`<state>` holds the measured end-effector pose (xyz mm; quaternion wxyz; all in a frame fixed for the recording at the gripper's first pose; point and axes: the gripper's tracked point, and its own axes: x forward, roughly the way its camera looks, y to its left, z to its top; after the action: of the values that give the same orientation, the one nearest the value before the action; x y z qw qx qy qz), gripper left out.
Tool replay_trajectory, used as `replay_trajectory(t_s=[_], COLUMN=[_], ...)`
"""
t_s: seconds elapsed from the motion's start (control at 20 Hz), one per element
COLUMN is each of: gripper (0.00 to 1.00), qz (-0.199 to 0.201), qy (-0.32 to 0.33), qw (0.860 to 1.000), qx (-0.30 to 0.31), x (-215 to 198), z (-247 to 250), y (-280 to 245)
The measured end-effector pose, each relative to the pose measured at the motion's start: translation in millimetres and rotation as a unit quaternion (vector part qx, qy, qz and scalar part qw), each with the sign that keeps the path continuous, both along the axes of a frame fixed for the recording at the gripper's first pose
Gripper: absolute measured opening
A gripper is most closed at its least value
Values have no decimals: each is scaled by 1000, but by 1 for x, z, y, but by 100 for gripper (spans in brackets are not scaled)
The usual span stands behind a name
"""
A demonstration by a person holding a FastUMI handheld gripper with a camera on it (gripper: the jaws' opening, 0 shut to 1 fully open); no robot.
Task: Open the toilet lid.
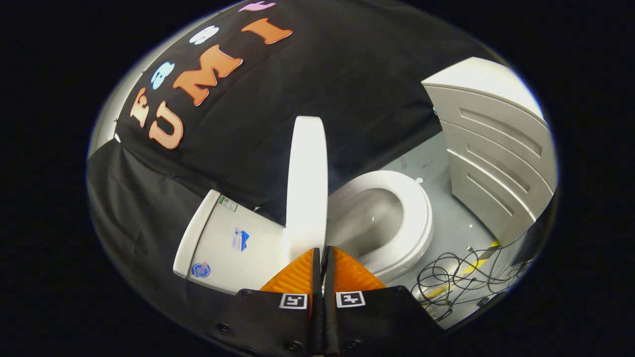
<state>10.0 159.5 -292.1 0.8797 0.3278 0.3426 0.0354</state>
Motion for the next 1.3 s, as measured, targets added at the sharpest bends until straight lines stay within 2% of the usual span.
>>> replay_trajectory(t_s=[0.3, 0.65, 1.05, 1.3], gripper=[8, 8, 7, 7], qz=[21, 69, 109, 121], qy=[-20, -57, -93, -108], qw=[998, 990, 971, 961], qx=[-50, -111, -190, -226], x=[3, 3, 5, 4], z=[38, 80, 104, 112], y=[38, 97, 164, 194])
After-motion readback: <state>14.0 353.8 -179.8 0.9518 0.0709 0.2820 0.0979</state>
